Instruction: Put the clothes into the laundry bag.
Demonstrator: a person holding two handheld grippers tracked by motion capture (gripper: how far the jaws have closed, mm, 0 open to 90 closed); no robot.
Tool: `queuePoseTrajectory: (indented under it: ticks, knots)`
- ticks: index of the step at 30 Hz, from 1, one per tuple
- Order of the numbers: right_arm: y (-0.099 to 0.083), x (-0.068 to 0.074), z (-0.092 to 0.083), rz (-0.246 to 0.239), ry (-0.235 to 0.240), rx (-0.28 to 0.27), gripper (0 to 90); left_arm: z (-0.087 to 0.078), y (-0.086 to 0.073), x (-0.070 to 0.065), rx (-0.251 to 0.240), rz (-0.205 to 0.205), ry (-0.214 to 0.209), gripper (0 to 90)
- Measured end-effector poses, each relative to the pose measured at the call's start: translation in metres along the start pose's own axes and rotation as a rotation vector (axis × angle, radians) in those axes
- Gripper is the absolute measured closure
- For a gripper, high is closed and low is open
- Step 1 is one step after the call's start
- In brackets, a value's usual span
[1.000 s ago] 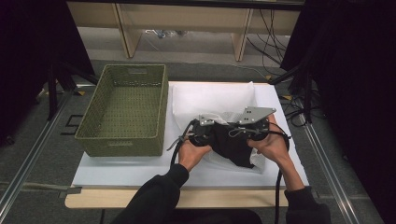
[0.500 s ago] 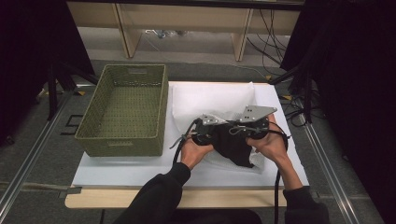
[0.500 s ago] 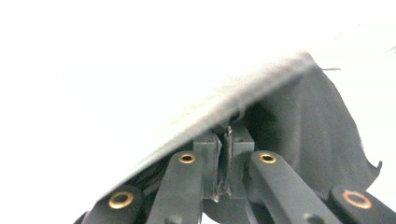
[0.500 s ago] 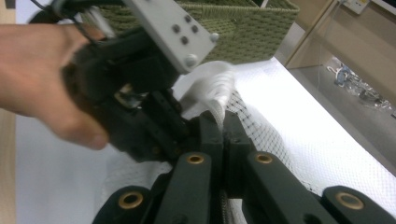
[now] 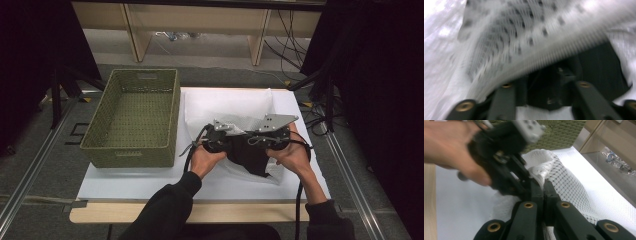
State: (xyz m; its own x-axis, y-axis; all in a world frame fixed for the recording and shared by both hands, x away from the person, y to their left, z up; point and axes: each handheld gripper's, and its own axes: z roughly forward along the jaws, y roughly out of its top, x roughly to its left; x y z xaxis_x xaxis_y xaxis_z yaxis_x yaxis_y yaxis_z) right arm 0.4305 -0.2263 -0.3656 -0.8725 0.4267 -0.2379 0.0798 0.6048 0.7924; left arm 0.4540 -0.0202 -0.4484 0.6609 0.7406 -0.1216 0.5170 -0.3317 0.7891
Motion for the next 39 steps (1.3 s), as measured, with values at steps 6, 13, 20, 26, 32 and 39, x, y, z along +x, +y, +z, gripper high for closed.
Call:
queuePoseTrajectory:
  ticks: [6,13,20,26,32,39]
  knots:
    - [-0.001,-0.001,0.0,0.0,-0.002,0.01,90.0,-0.02,-0.022,-0.008,0.09,0.046,-0.019,45.0]
    - [-0.001,0.0,0.0,-0.011,-0.016,0.013,90.0,-0.014,-0.033,-0.002,0.151,0.091,-0.006,44.4]
    - [-0.002,0.0,0.001,-0.004,-0.002,0.014,90.0,-0.007,-0.038,0.002,0.182,0.173,-0.039,58.8]
    - [-0.002,0.0,0.001,-0.002,-0.004,0.018,90.0,-0.023,-0.036,0.009,0.194,0.181,-0.081,48.6]
    - [-0.002,0.0,0.001,-0.007,-0.003,0.017,90.0,-0.027,-0.043,0.023,0.183,0.191,-0.044,46.5]
    - [-0.001,0.0,0.002,-0.007,0.001,0.018,90.0,-0.011,-0.043,0.013,0.188,0.241,-0.047,41.9]
